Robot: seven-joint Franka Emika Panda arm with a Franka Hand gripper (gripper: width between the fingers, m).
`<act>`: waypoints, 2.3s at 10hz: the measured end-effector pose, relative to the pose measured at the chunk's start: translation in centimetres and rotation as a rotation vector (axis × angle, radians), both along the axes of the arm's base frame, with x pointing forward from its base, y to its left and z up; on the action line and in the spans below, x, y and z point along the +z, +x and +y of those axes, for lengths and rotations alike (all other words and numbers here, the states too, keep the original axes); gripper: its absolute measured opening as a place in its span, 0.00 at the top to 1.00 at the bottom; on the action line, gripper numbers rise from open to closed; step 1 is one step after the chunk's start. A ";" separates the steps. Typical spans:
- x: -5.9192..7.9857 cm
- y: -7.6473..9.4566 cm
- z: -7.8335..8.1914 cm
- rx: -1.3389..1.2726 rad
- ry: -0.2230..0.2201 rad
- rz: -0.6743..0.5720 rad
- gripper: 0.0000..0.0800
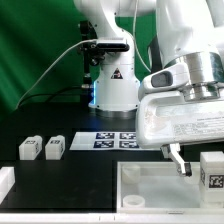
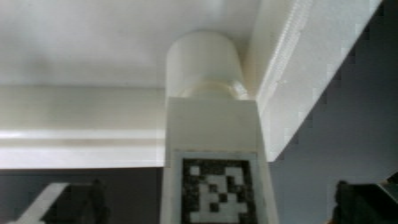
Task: Assemble one leg
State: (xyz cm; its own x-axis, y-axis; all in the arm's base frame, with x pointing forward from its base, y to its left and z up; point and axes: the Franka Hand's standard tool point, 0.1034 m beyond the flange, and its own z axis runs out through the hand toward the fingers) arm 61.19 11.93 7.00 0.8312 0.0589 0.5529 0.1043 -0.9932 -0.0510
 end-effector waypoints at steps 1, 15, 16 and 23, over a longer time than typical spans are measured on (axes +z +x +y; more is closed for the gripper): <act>0.0 0.0 0.0 0.000 0.000 0.000 0.20; 2.1 -0.4 0.6 -0.062 0.065 0.439 0.19; 2.2 -1.0 0.8 -0.047 0.070 0.562 0.19; 2.0 1.9 -0.2 -0.047 0.068 0.647 0.19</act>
Offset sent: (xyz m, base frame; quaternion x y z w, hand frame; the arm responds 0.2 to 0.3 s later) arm 0.0000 0.0000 0.0000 0.0000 0.0000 0.0000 1.0000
